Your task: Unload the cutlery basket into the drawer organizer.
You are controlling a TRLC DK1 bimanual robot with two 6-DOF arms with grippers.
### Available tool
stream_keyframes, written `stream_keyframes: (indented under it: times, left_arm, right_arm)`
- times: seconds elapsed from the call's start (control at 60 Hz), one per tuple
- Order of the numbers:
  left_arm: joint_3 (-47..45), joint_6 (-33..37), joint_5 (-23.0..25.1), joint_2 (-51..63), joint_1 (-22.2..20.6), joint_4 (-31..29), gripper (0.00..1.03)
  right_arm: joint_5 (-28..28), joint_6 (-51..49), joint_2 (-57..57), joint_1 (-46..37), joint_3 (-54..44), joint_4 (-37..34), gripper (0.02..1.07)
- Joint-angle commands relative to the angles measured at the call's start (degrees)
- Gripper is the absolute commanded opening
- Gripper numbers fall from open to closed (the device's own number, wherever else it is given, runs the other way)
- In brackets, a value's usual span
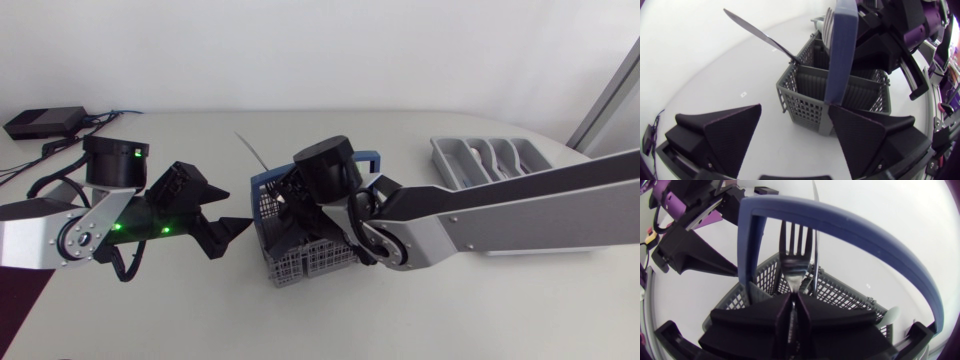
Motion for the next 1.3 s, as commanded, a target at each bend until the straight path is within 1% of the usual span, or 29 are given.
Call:
stream_keyframes:
  times: [0.0,0.133,0.283,0.417,0.533,0.817,0.833,0.867,0.933,0.967,1.0,1.033,1.2,1.283]
  left_arm:
    - [0.0,-1.0,0.2,1.1,-0.3,0.9,0.94]
    - [0.0,-1.1,0.2,0.9,-0.2,0.9,0.94]
    - [-0.2,-1.2,0.2,-0.1,-0.1,0.9,0.94]
    - [-1.1,-1.5,0.5,-5.6,-0.7,0.1,0.94]
    - [-1.1,-1.6,1.1,-7.7,-1.4,-1.1,0.94]
    - [-1.1,-1.7,1.1,-7.0,-1.3,-1.1,0.94]
    - [-1.1,-1.8,1.1,-7.0,-1.3,-1.1,0.94]
    - [-1.0,-1.8,1.1,-6.9,-1.2,-1.1,0.94]
    - [-0.9,-1.8,1.1,-6.5,-0.9,-1.1,0.94]
    - [-0.9,-1.8,1.1,-6.3,-0.8,-1.1,0.94]
    - [-0.7,-1.8,1.1,-5.9,-0.7,-1.0,0.94]
    - [-0.6,-1.8,1.1,-5.6,-0.4,-1.0,0.94]
    - [1.8,-1.8,1.1,-2.9,0.5,-1.1,0.94]
    - [3.6,-1.6,1.1,-0.5,0.9,-1.1,0.94]
  right_arm:
    - [0.1,-1.7,-1.3,0.4,-0.7,-2.1,0.12]
    - [0.5,-2.8,-1.8,0.5,-1.2,-2.8,0.12]
    - [1.4,-3.2,-1.8,1.4,-3.0,-2.0,0.12]
    - [1.9,-3.4,-1.8,1.7,-3.3,-1.8,0.12]
    - [2.1,-4.2,-1.7,1.8,-3.3,-1.9,0.12]
    - [4.7,-6.8,-1.3,2.6,-4.8,-2.2,0.13]
    - [5.0,-6.8,-1.3,2.6,-4.9,-2.2,0.14]
    - [5.5,-6.9,-1.5,2.7,-5.2,-2.1,0.21]
    - [6.1,-7.0,-2.6,2.9,-5.6,-2.1,0.51]
    - [6.3,-7.0,-3.3,3.0,-5.8,-2.3,0.61]
    - [6.3,-7.2,-4.2,3.0,-5.9,-2.8,0.67]
    - [6.3,-7.3,-5.3,3.0,-6.0,-3.4,0.69]
    - [6.1,-7.3,-10.5,2.8,-7.1,-5.9,0.69]
    - [5.6,-6.7,-14.8,3.3,-8.6,-7.6,0.68]
